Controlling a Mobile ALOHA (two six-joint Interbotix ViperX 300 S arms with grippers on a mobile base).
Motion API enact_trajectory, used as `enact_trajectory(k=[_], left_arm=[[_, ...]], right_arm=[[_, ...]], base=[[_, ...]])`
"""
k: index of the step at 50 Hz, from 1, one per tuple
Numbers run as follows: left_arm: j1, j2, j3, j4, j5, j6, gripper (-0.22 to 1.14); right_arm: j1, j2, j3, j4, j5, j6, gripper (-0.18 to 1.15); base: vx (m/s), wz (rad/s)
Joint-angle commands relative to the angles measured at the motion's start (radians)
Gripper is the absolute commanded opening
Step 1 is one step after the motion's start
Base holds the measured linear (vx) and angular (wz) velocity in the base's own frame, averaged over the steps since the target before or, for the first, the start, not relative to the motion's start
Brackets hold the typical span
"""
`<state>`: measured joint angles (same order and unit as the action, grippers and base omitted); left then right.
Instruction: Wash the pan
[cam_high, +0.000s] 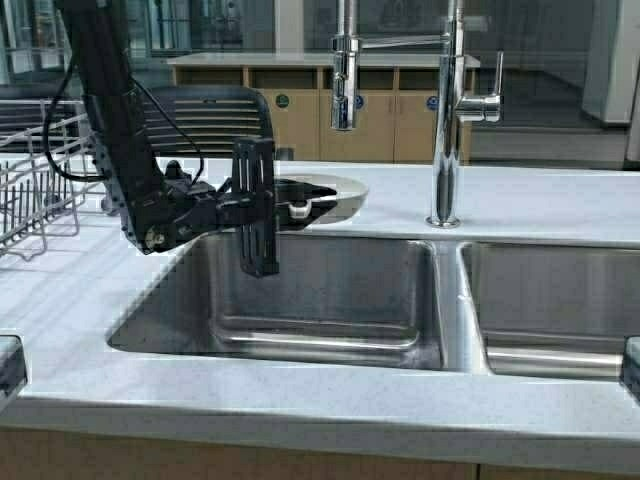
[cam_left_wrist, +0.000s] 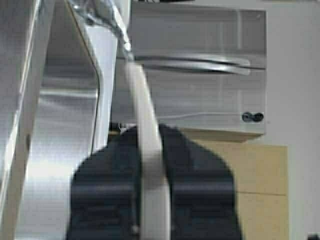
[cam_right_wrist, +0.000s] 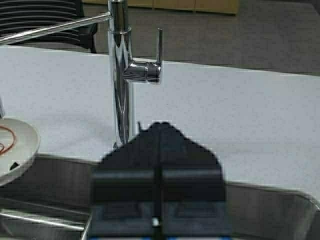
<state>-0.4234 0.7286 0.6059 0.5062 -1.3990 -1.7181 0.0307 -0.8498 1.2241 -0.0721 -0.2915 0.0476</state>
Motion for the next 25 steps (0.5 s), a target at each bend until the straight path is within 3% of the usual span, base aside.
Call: enact_trajectory(k=[1,19,22,25], left_arm=[[-0.06,-0.074,0.048,-0.002,-0.061,0.006,0.02],[-0.112,-0.144,0.178,-0.094,-0.083,0.052,0.02],[-0.112,-0.152,0.183,-0.095,-0.083,0.064,0.02],[-0.112,-0.152,0.181,-0.095,-0.083,0.067,0.02]], right_arm=[[0.014,0.018,-0.018,0.0,-0.005,0.002,0.07],[0.015,0.16,-0.067,0.005,-0.018,0.006,0.08],[0.015,0.212,-0.097,0.006,-0.038,0.012,0.12],[0.015,0.279,-0.144,0.005,-0.049,0.026,0.25]], base=[[0.13,0.05],[0.09,-0.02],[0.05,-0.04],[0.04,-0.03]])
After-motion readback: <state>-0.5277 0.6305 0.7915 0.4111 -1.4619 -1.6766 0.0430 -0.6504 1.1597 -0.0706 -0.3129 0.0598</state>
